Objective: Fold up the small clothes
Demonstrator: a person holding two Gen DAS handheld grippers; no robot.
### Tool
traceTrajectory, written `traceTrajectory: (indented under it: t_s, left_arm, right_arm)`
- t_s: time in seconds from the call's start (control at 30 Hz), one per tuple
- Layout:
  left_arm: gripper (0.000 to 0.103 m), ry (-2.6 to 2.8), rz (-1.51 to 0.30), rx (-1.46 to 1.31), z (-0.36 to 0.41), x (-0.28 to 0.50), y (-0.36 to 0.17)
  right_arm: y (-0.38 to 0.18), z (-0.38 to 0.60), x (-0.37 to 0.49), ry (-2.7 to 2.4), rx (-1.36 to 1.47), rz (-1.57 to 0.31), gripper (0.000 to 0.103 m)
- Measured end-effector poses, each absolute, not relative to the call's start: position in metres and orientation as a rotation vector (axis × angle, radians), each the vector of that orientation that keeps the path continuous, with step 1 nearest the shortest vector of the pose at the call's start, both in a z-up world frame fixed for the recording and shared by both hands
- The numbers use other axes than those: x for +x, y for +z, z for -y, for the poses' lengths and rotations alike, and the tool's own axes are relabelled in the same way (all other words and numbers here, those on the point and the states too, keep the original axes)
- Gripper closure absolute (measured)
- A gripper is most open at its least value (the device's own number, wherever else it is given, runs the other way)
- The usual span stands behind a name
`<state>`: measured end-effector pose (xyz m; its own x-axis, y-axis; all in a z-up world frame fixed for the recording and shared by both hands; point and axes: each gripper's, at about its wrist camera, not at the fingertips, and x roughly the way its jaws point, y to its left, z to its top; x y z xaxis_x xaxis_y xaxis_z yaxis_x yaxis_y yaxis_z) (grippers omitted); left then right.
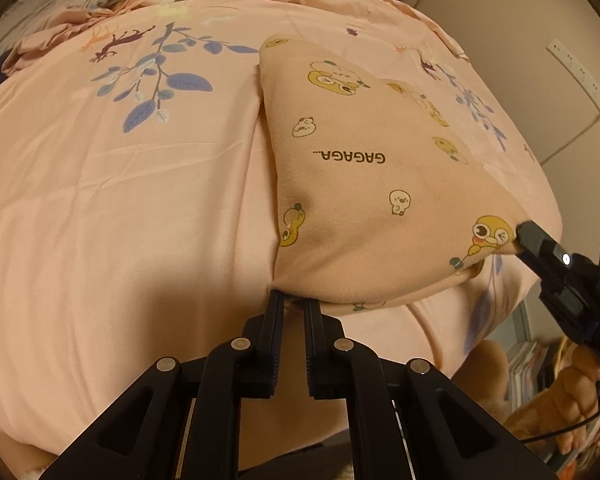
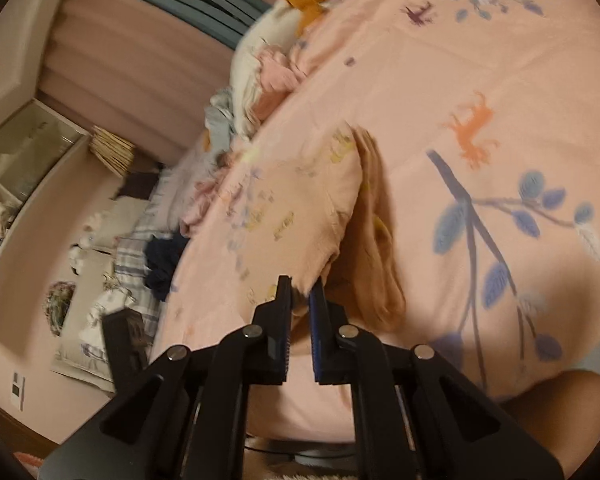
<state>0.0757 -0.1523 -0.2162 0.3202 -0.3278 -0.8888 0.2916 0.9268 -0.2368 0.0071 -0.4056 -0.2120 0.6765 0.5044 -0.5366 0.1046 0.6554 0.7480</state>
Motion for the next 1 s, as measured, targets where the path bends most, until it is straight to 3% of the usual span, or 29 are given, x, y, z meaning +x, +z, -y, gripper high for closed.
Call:
traceTrajectory:
  t_s: [0.3,0.77,1.0]
  left_arm:
    - [0.099,-0.412,-1.157,-0.03,0.144,0.074,-0.207]
    - [0.099,-0.383,-0.971,0.0,0.139,0.076,-0.18]
    - [0.099,-0.492,-0.888,-0.017,0.169,0.096,-0.163]
  right_arm:
    - [-0.234,0.39,0.018,0.047,0.63,-1.005,0.094]
    - [-0.215,0.381,0.031,-0.041,0.47,-1.056,0.085]
    - [-0.185,0.391,0.043,-0.043,0.486,-0.967,0.084]
